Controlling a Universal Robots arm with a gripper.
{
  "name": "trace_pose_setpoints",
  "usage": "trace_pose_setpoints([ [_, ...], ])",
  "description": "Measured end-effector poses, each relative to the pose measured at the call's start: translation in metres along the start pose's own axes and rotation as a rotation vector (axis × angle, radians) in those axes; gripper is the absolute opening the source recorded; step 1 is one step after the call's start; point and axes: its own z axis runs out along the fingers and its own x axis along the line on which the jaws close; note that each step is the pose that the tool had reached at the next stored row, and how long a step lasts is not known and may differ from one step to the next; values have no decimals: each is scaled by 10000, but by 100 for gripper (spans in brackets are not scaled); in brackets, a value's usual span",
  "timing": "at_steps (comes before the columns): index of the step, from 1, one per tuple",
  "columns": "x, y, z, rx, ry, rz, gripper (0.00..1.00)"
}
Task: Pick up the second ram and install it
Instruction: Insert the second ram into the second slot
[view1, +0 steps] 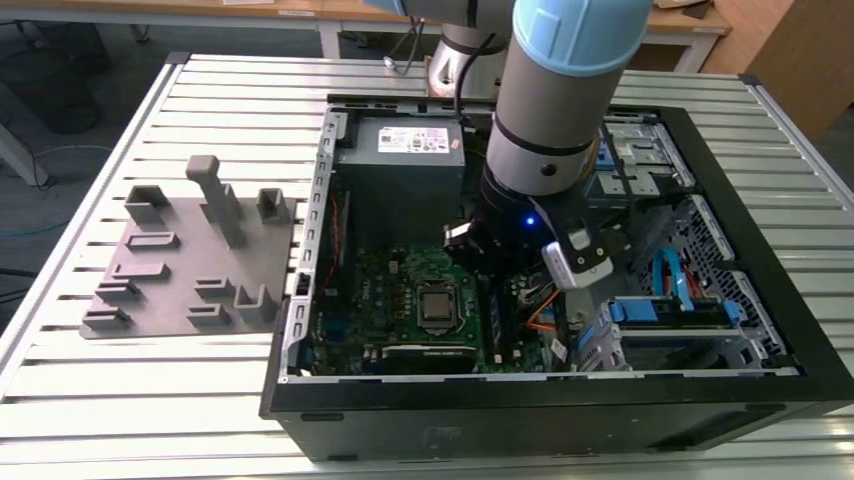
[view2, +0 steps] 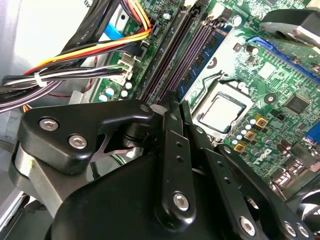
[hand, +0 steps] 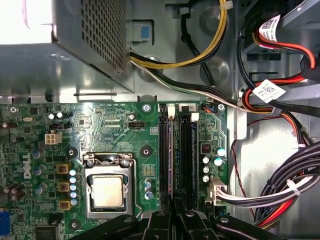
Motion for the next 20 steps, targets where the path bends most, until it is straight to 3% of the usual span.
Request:
trace_pose_setpoints([
  [20,-1,8,53,10,4,125,14],
])
